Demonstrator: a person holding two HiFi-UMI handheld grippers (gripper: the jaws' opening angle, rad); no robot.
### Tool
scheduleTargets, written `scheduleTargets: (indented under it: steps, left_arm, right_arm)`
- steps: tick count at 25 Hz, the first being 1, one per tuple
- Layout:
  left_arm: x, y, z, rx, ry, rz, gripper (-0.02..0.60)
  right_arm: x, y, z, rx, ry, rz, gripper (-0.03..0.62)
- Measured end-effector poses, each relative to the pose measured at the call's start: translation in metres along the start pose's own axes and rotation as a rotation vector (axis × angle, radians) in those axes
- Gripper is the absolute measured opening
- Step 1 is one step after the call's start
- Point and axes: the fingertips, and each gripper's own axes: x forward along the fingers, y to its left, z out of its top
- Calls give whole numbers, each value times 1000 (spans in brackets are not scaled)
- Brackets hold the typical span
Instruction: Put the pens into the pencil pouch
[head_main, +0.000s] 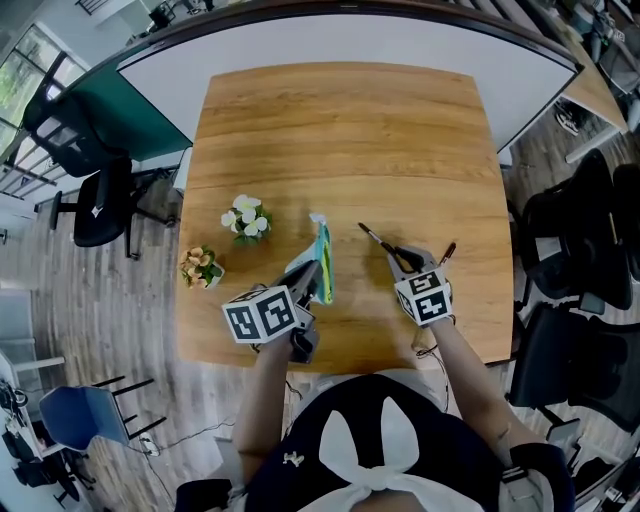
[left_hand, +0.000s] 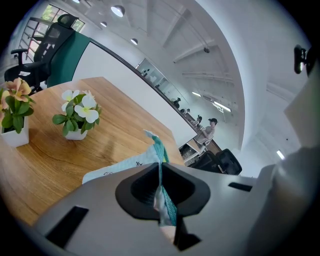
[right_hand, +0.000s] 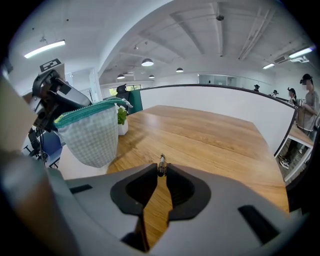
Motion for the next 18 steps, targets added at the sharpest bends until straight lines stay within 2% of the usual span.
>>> scheduleTargets:
  steps: [6,18]
  left_arm:
    - [-5,3,-10,-2,13,6,37]
    - [-10,-3,-18,5,9,1,37]
  right_arm:
    - [-29,7,0,55,-47,-4,63]
    - [-69,6,9,81,-123,-24,61]
